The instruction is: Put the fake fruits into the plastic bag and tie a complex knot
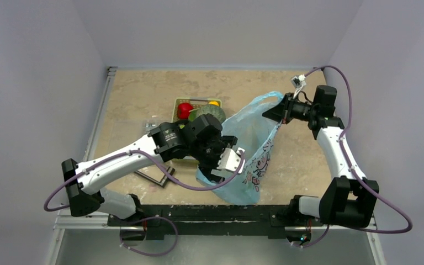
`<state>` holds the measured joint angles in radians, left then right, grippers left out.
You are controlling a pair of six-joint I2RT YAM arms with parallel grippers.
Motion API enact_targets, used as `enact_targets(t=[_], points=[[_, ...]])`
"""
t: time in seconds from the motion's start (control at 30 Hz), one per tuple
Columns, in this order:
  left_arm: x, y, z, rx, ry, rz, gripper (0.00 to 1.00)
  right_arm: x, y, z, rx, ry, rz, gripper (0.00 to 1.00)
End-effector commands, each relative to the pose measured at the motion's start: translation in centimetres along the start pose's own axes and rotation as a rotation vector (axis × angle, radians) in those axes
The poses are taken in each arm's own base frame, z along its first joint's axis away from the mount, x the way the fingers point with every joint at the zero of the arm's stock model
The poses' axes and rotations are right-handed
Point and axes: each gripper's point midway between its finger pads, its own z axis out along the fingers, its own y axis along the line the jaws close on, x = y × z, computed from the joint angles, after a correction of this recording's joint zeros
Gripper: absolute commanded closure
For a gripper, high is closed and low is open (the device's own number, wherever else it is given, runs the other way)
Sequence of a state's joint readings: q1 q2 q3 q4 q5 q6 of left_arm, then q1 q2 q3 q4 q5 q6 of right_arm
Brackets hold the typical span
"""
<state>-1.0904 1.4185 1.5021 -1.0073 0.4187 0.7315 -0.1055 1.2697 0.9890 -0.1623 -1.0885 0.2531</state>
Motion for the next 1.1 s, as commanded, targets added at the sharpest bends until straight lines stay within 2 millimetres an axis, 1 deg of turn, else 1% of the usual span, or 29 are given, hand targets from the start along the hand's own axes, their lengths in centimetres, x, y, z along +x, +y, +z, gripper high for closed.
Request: enact_targets(t=[0.0, 0.03, 0.1, 0.17, 0.23, 0.3, 0.4, 0.5, 0.53, 0.6, 0.67, 0.7, 0.73, 0.77, 0.83, 0.9, 0.97, 1.03, 1.07], points=[[-1.5, 4.2, -1.1, -0.300, -0.140, -0.137, 0.03, 2.8, -1.4, -0.8, 0.067, 0.084, -0.155, 1.00], [-2.1, 4.8, -1.7, -0.342, -0.173, -0.138, 0.02, 2.7, -1.3, -0.8, 0.067, 0.078, -0.167, 1.00], [-2.4, 5.8, -1.9, -0.383, -0.179, -0.139, 0.02, 2.6, -0.6, -0.7, 0.058, 0.078, -0.189, 1.00], [-1.6, 7.0, -1.5, -0.413, -0.108, -0.171, 0.04, 2.7, 0.1, -0.3, 0.041, 0.093, -0.206, 1.00], [-0.7, 8.7, -1.3, -0.463, -0.016, -0.216, 0.05, 2.8, 0.8, 0.0, 0.025, 0.103, -0.220, 1.00], [-0.4, 10.9, -1.7, -0.566, 0.004, -0.235, 0.05, 2.6, 1.3, 0.1, 0.018, 0.097, -0.236, 1.00], [-1.0, 12.3, -2.9, -0.654, -0.042, -0.246, 0.04, 2.6, 1.7, -0.1, 0.015, 0.095, -0.241, 1.00], [-1.9, 12.7, -5.6, -0.685, -0.169, -0.352, 0.02, 2.8, 1.9, -0.4, 0.011, 0.101, -0.282, 1.00], [-2.5, 12.6, -6.9, -0.667, -0.254, -0.394, 0.01, 3.0, 2.0, -0.5, 0.011, 0.104, -0.293, 1.00], [-3.1, 12.8, -10.2, -0.676, -0.433, -0.480, 0.01, 3.1, 2.2, -0.7, 0.006, 0.108, -0.324, 1.00], [-3.6, 12.7, -13.4, -0.677, -0.596, -0.481, 0.00, 3.2, 2.2, -0.8, 0.006, 0.111, -0.361, 1.00], [-3.8, 12.3, -15.0, -0.693, -0.643, -0.458, 0.00, 3.2, 2.3, -0.9, 0.000, 0.111, -0.376, 1.00], [-3.4, 12.5, -16.0, -0.714, -0.648, -0.447, 0.00, 3.1, 2.4, -0.9, -0.007, 0.112, -0.391, 1.00], [-2.9, 12.3, -16.5, -0.712, -0.633, -0.432, 0.00, 3.1, 2.7, -1.0, -0.019, 0.113, -0.406, 1.00], [-0.2, 12.3, -16.9, -0.707, -0.552, -0.442, 0.01, 2.7, 2.9, -1.1, -0.027, 0.114, -0.441, 1.00], [3.6, 12.1, -16.4, -0.667, -0.493, -0.456, 0.01, 2.1, 3.1, -1.3, -0.021, 0.117, -0.488, 1.00], [7.8, 11.2, -15.2, -0.594, -0.406, -0.435, 0.01, 1.8, 3.0, -1.5, -0.018, 0.130, -0.535, 1.00], [11.7, 10.0, -14.0, -0.509, -0.300, -0.333, 0.00, 1.7, 2.5, -1.7, 0.008, 0.154, -0.578, 1.00], [13.6, 9.9, -13.7, -0.492, -0.229, -0.246, 0.00, 1.7, 2.3, -1.7, 0.015, 0.160, -0.587, 1.00]])
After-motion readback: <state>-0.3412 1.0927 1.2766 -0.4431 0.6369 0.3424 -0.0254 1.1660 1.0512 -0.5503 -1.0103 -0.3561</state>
